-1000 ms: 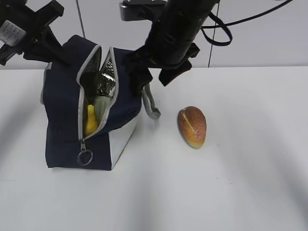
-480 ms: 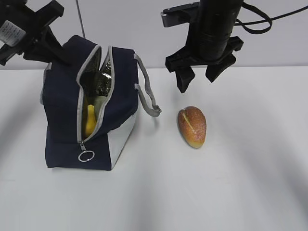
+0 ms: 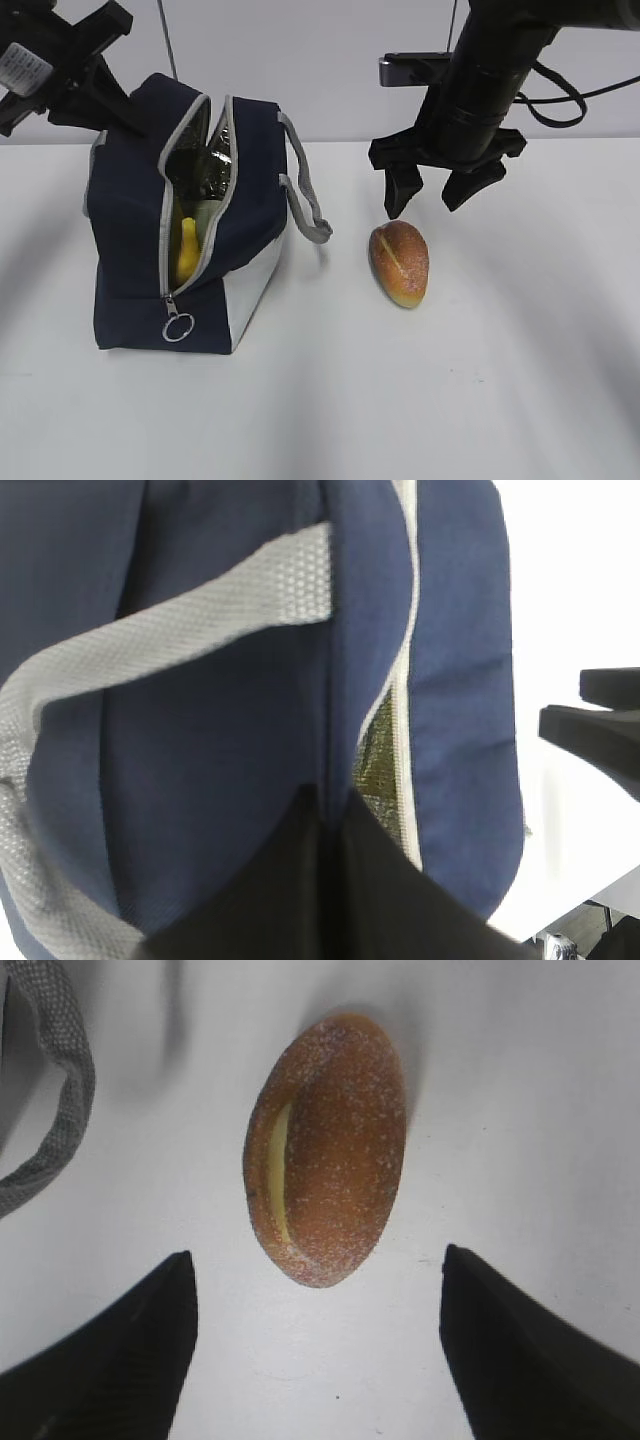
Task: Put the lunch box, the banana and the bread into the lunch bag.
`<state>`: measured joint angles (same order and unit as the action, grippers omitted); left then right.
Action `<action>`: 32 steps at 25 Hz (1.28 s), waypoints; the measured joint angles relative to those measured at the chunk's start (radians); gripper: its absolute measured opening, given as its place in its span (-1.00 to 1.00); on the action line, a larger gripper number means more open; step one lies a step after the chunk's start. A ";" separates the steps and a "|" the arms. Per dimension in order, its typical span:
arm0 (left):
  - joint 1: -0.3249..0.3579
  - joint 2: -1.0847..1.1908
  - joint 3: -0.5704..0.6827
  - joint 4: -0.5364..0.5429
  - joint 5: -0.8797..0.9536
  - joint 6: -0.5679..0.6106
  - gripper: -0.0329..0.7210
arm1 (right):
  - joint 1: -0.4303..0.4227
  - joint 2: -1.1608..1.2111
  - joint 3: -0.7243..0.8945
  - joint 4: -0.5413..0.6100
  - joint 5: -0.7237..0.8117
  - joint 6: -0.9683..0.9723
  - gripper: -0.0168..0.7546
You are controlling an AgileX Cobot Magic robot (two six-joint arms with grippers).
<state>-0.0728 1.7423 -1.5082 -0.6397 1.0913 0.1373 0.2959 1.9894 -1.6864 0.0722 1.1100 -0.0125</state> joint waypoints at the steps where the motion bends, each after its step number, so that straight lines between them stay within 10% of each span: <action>1: 0.000 0.000 0.000 0.000 0.000 0.000 -0.92 | 0.000 0.004 0.003 0.006 -0.005 0.000 0.50; 32: 0.000 0.000 0.000 0.002 0.000 0.001 -0.92 | 0.000 0.202 0.006 0.069 -0.130 0.005 0.43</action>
<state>-0.0728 1.7423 -1.5082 -0.6381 1.0913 0.1384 0.2959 2.1914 -1.6809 0.1407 0.9804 -0.0078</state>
